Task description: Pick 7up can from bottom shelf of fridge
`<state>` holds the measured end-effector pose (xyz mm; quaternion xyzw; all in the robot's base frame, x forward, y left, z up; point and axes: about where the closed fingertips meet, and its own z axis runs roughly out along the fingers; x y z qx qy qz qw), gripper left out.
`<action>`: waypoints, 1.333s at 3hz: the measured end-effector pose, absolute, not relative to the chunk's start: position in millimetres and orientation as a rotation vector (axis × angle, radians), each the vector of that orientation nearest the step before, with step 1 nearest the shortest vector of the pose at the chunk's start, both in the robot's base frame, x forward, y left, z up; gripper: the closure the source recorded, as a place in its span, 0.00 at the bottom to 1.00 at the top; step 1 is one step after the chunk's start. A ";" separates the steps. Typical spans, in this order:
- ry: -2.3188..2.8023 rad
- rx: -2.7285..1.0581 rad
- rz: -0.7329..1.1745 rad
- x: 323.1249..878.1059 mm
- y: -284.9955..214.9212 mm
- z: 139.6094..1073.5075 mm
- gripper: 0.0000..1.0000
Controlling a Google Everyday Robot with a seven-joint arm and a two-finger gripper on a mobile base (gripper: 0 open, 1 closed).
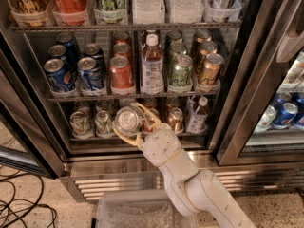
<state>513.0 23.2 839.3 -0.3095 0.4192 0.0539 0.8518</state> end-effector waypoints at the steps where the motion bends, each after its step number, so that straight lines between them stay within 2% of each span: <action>1: 0.840 -0.647 0.227 494.8 10.8 870.3 1.00; 3: 0.932 -0.748 0.301 462.9 -17.6 915.4 1.00; 4: 0.963 -0.814 0.260 454.8 -26.9 947.7 1.00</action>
Offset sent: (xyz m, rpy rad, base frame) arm -0.0920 0.0008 0.1414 -0.3342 -0.0166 0.2493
